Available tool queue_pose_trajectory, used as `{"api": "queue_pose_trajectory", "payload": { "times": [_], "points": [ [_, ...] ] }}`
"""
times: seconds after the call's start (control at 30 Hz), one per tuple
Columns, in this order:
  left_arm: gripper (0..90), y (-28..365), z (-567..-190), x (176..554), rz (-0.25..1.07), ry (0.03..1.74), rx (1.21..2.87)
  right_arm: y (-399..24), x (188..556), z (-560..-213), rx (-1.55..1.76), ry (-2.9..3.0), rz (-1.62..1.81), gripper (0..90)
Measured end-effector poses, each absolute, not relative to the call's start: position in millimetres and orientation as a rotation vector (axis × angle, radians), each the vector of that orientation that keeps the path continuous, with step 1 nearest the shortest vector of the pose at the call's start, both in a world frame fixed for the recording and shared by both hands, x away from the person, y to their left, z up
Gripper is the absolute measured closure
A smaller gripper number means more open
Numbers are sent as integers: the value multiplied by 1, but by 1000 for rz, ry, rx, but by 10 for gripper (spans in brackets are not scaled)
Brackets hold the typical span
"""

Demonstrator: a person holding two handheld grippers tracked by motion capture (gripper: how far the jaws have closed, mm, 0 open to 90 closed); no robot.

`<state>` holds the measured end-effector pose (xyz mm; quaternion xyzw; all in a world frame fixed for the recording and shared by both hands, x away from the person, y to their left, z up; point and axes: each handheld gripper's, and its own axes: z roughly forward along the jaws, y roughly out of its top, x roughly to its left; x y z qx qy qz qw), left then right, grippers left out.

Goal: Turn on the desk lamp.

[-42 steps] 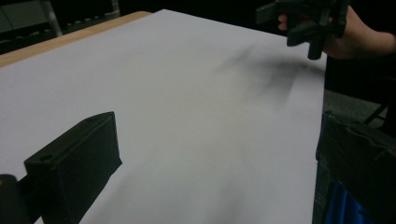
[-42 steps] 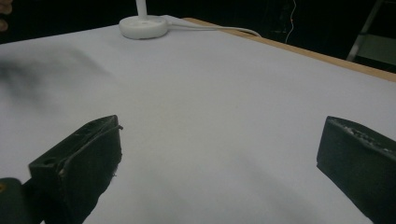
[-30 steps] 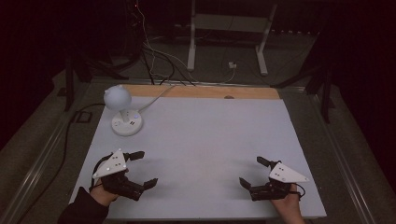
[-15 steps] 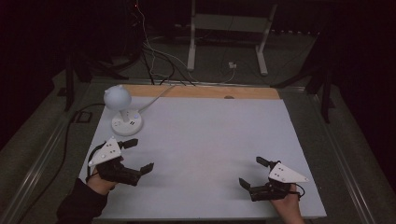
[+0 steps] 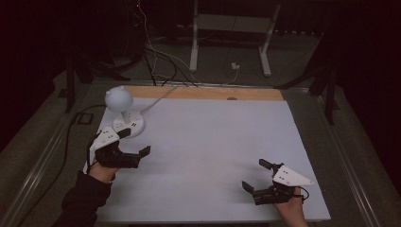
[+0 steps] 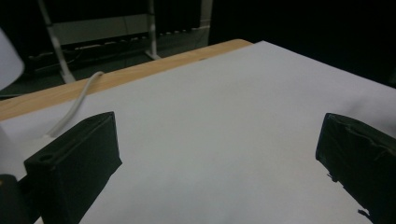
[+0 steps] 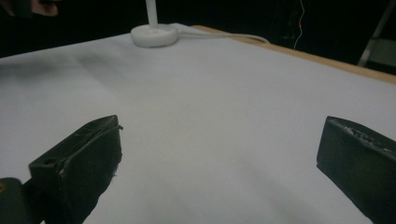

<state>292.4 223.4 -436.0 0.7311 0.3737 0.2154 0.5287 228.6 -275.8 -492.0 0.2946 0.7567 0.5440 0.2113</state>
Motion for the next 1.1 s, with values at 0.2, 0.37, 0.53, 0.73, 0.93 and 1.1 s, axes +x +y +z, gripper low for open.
{"api": "queue_pose_trajectory", "payload": {
  "times": [0.2,0.37,0.53,0.73,0.93,1.1],
  "points": [
    [3,227,-437,302,584,976,1706,-276,229,-492,822,2106,1518,0],
    [3,234,-442,312,614,1043,1683,-277,228,-490,829,2092,1550,0],
    [3,236,-444,319,651,1084,1671,-278,229,-491,832,2094,1543,0],
    [3,240,-448,329,714,1216,1619,-278,229,-491,831,2097,1542,0],
    [3,245,-452,340,721,1288,1604,-279,229,-492,831,2096,1541,0],
    [3,248,-458,346,732,1332,1600,-279,230,-492,837,2097,1540,0]
  ]
}}
